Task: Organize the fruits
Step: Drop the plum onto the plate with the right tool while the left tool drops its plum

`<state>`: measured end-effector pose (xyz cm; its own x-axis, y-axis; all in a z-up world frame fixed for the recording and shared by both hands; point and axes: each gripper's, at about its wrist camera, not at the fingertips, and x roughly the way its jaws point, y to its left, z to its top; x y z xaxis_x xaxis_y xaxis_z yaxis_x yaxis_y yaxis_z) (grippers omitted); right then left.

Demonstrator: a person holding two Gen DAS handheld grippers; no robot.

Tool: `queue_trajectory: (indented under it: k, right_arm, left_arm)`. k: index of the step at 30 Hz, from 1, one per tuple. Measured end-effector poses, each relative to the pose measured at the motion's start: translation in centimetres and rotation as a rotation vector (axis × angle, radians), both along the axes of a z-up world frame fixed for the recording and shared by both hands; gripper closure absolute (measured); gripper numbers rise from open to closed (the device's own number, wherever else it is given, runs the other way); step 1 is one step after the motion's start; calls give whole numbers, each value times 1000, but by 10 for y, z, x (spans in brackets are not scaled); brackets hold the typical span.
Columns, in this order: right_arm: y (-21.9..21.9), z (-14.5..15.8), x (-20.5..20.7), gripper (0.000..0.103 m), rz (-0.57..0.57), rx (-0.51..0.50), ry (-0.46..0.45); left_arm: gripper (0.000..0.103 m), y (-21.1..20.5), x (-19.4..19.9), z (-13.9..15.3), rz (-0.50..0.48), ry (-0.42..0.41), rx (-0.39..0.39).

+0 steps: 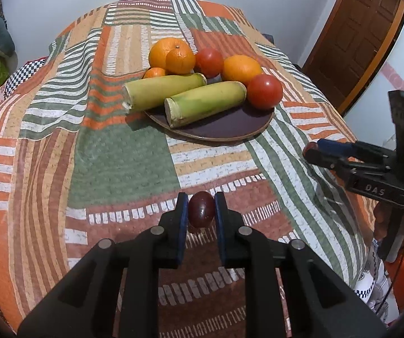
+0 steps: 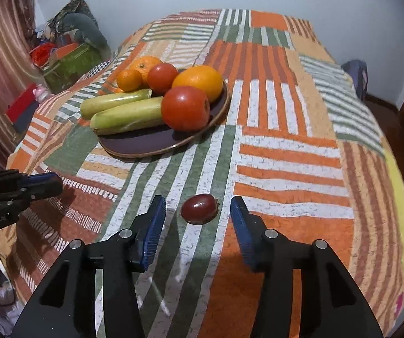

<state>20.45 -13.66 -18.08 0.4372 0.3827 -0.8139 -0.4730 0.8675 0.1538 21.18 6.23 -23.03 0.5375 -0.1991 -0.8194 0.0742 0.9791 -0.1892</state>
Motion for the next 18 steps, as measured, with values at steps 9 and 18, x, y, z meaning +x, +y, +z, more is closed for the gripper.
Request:
queue_trajectory:
  k: [9, 18]
  right_arm:
    - [9, -1, 0, 78, 41, -18, -25]
    - [33, 27, 9, 78, 88, 33, -113]
  left_arm:
    - [85, -2, 13, 8, -11, -23, -5]
    - [85, -8, 36, 26, -30, -85, 3]
